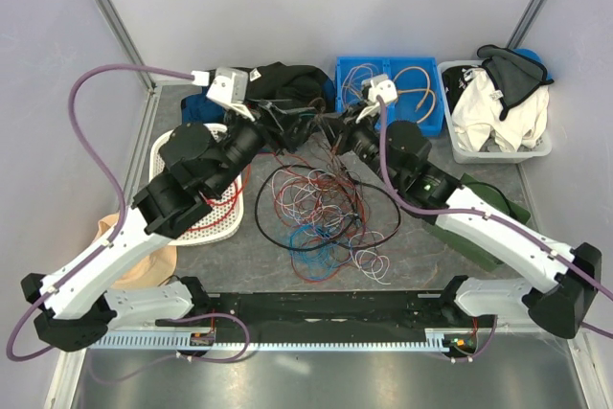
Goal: Untangle the cables
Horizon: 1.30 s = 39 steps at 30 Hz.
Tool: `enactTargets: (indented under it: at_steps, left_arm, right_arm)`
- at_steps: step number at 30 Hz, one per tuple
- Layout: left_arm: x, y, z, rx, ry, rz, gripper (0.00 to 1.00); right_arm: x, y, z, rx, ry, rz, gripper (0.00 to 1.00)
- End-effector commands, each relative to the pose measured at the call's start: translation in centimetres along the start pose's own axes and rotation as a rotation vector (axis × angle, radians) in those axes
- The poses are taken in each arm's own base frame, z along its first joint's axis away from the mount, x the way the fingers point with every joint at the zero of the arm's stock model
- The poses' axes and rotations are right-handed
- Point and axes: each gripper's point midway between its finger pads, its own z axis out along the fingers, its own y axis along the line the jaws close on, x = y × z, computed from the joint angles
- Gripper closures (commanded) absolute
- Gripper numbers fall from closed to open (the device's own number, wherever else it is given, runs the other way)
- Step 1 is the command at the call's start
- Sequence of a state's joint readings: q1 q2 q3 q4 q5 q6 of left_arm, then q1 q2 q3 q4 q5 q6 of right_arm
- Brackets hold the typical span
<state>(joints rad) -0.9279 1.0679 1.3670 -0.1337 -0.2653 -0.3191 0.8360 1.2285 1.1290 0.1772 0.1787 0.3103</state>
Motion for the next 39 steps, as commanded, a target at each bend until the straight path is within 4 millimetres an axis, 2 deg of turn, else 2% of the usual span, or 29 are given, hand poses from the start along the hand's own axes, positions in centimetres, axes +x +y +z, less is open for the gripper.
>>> enactTargets:
  at_steps: [1, 2, 3, 4, 5, 6, 7, 8, 9, 10, 11, 12, 13, 14, 15, 16, 19, 20, 21, 26, 27, 30, 34, 37, 38, 39]
  left_arm:
    - [-0.3, 3.8, -2.0, -0.169, -0.065, -0.028, 0.0]
    - [0.2, 4.6, -2.4, -0.203, -0.069, -0.041, 0.0]
    - [1.6, 5.9, -3.2, -0.252, -0.069, -0.066, 0.0]
    - [1.8, 6.3, -3.5, -0.257, -0.092, -0.088, 0.0]
    - [2.5, 6.7, -3.8, -0.264, -0.103, -0.105, 0.0]
    - [5.7, 7.7, -4.1, -0.274, -0.062, -0.094, 0.0]
    - [4.0, 7.1, -4.4, -0.223, -0.163, -0.14, 0.0]
    - [4.7, 7.2, -4.6, -0.204, -0.177, -0.146, 0.0]
    - [7.7, 7.4, -4.6, -0.166, -0.146, -0.124, 0.0]
    - [8.1, 7.0, -4.7, -0.123, -0.168, -0.116, 0.0]
    - [6.8, 6.0, -4.7, -0.056, -0.255, -0.132, 0.0]
    - [8.9, 6.1, -4.7, -0.025, -0.238, -0.11, 0.0]
    - [9.8, 6.0, -4.4, -0.006, -0.239, -0.101, 0.0]
    - [8.3, 5.3, -4.5, 0.035, -0.324, -0.118, 0.0]
    - [9.6, 5.3, -4.4, 0.054, -0.313, -0.094, 0.0]
    - [9.7, 5.1, -4.2, 0.072, -0.329, -0.09, 0.0]
    - [10.7, 3.8, -3.3, 0.152, -0.336, -0.079, 0.0]
    - [12.0, 3.6, -2.6, 0.166, -0.309, -0.071, 0.0]
    - [11.9, 2.8, -2.6, 0.213, -0.325, -0.078, 0.0]
    - [14.6, 0.9, -1.6, 0.328, -0.263, -0.07, 0.0]
    - [15.7, 0.6, -1.4, 0.352, -0.232, -0.061, 0.0]
    - [16.7, -0.1, -1.3, 0.393, -0.207, -0.079, 0.0]
    - [17.9, 0.1, -1.3, 0.391, -0.178, -0.116, 0.0]
    - [18.4, 1.4, -1.2, 0.31, -0.14, -0.173, 0.0]
    - [20.2, 2.3, -1.2, 0.256, -0.055, -0.197, 0.0]
    - [21.0, 3.4, -1.2, 0.183, -0.017, -0.217, 0.0]
  right_arm:
    - [-11.1, 0.4, -3.3, 0.074, -0.206, -0.011, 1.0]
    - [-12.6, 0.5, -3.8, 0.081, -0.226, -0.011, 1.0]
    - [-14.1, 0.7, -4.5, 0.085, -0.247, -0.014, 1.0]
    - [-16.6, 1.1, -5.4, 0.088, -0.276, -0.007, 1.0]
    - [-17.7, 1.3, -5.9, 0.09, -0.291, -0.001, 1.0]
    - [-18.6, 1.4, -6.2, 0.094, -0.299, 0.0, 1.0]
    - [-20.6, 1.8, -7.1, 0.092, -0.326, 0.015, 1.0]
    - [-21.6, 1.8, -7.5, 0.099, -0.341, 0.026, 1.0]
    - [-22.0, 1.8, -7.7, 0.107, -0.336, 0.031, 1.0]
    - [-24.0, 2.3, -8.6, 0.093, -0.373, 0.057, 1.0]
    - [-24.6, 2.6, -8.9, 0.084, -0.378, 0.067, 1.0]
    - [-24.5, 2.8, -8.7, 0.079, -0.358, 0.072, 1.0]
    - [-25.9, 3.3, -9.4, 0.062, -0.381, 0.086, 1.0]
    - [-25.8, 3.5, -9.0, 0.057, -0.37, 0.098, 1.0]
    - [-25.6, 3.6, -9.0, 0.052, -0.35, 0.098, 1.0]
    - [-26.2, 3.8, -9.3, 0.048, -0.36, 0.107, 1.0]
    - [-25.9, 4.0, -9.4, 0.04, -0.342, 0.119, 1.0]
    - [-25.9, 4.0, -9.7, 0.039, -0.342, 0.127, 1.0]
    - [-25.5, 3.9, -9.5, 0.042, -0.327, 0.127, 1.0]
    - [-25.1, 3.6, -10.0, 0.049, -0.311, 0.125, 1.0]
    - [-25.2, 3.7, -10.2, 0.046, -0.31, 0.124, 1.0]
    - [-24.9, 3.5, -10.3, 0.054, -0.298, 0.116, 1.0]
    - [-23.5, 2.3, -10.1, 0.107, -0.267, 0.085, 1.0]
    - [-21.9, 0.0, -10.0, 0.217, -0.248, 0.054, 1.0]
    - [-21.7, -1.5, -10.4, 0.295, -0.257, 0.04, 1.0]
    - [-20.5, -2.5, -10.2, 0.343, -0.23, 0.02, 1.0]
